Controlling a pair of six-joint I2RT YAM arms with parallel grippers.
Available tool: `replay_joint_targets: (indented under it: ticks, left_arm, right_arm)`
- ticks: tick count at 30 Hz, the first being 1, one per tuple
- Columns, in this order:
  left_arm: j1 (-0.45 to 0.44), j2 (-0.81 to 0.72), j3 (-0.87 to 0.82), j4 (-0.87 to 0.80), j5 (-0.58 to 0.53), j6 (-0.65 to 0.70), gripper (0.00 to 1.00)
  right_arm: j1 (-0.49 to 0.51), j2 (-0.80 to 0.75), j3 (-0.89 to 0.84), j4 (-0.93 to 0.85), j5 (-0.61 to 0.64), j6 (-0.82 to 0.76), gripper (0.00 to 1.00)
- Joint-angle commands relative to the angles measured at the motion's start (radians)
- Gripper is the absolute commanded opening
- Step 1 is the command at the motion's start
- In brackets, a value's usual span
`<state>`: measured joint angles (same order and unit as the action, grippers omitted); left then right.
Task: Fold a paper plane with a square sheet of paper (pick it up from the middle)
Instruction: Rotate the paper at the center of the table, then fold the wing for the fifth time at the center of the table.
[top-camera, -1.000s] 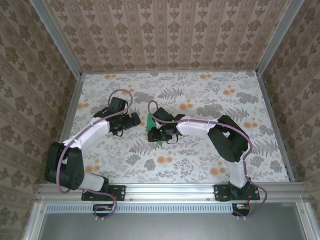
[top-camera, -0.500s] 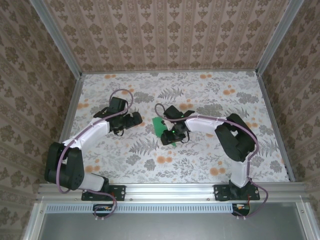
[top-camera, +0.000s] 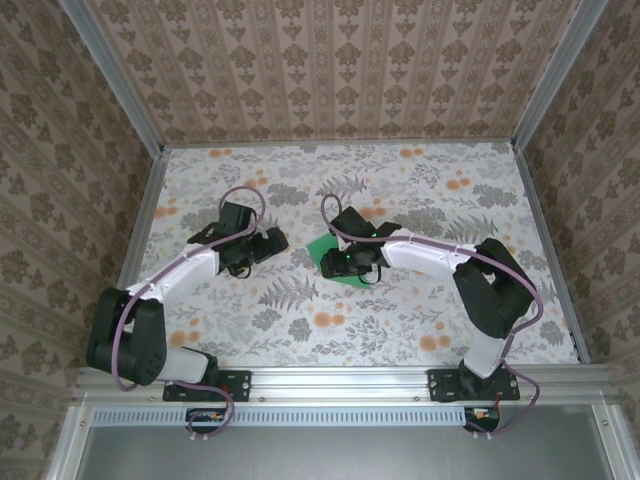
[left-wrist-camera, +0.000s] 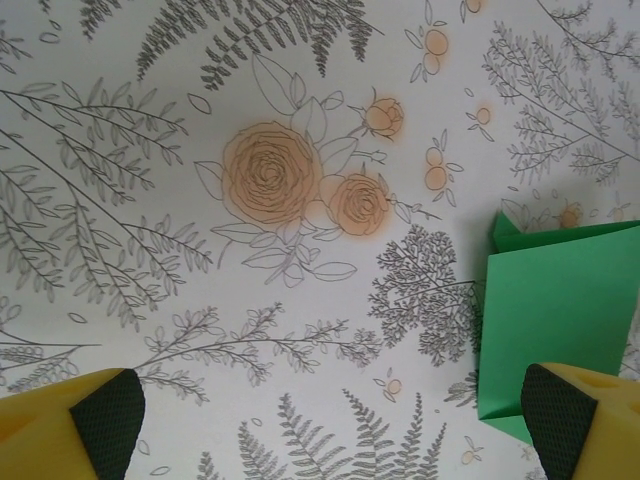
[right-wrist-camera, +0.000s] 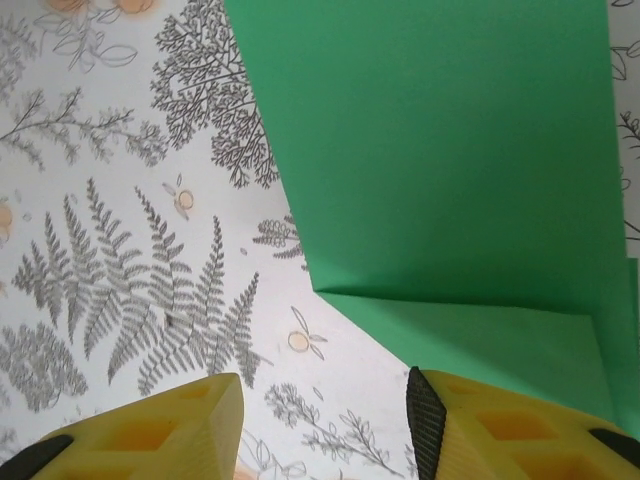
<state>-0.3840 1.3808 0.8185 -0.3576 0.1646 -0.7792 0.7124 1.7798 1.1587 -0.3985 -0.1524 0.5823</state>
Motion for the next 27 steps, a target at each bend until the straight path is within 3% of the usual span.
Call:
replay_joint_targets:
  ticks: [1,10,23,27]
  left_arm:
    - [-0.021,-0.003,-0.01,0.04,0.037,-0.054,1.0]
    - [-0.089,0.057,-0.036,0.167,0.138,-0.133,0.95]
    - [-0.17,0.148,-0.049,0.28,0.204,-0.21,0.82]
    - [-0.188,0.181,-0.05,0.334,0.241,-0.243,0.77]
  right_arm:
    - [-0.001,0.054,0.032,-0.007,0.106,0.104,0.48]
    - [-0.021,-0.005,-0.043,0.085,0.05,0.079,0.48]
    - [-0.081,0.035,-0.092,0.112,0.013,0.102,0.47]
    - [-0.116,0.036,-0.139,0.173,-0.058,0.135,0.47]
